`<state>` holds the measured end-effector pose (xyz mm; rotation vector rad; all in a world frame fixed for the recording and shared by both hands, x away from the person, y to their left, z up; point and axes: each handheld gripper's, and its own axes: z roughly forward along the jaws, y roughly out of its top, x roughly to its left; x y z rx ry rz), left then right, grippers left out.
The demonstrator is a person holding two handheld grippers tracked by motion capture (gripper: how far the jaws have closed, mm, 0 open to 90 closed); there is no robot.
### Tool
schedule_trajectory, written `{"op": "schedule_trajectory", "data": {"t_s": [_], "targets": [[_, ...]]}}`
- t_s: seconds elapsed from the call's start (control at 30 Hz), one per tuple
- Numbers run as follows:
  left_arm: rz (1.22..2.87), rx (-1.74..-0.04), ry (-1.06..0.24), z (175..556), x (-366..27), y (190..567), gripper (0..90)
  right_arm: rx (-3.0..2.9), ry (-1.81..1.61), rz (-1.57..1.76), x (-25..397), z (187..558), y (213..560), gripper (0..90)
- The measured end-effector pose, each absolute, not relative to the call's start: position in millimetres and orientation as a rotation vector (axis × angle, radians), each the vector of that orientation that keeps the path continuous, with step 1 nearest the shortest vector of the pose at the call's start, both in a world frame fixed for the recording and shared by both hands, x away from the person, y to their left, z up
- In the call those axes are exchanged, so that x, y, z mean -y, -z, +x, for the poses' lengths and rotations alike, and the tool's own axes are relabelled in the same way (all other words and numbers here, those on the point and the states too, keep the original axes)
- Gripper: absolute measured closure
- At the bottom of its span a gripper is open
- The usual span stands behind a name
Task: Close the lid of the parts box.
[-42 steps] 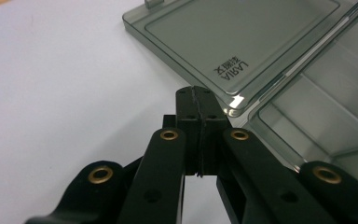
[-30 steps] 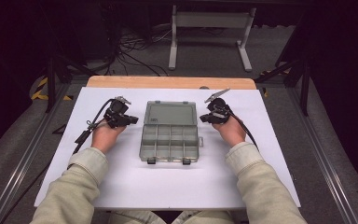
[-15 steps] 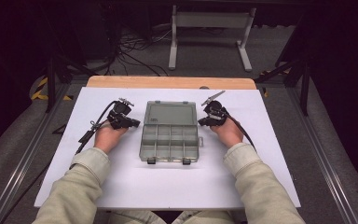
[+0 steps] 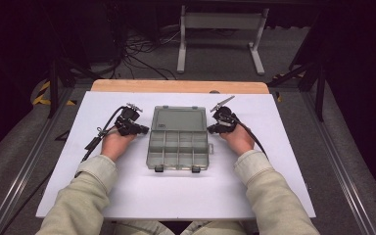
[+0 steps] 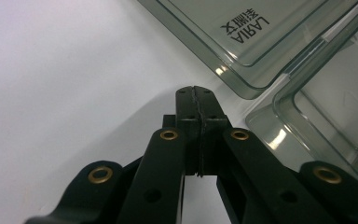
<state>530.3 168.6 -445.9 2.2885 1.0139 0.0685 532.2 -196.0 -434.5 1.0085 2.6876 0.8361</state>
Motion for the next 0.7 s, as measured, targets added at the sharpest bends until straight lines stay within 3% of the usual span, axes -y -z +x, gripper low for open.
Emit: {"op": "schedule_trajectory", "data": {"t_s": [0.7], "targets": [[2.274,-1.008,-0.067,534.2,-161.0,447.7,89.7,-2.680,-0.862,1.013,196.3,535.6,436.4,90.0]]}}
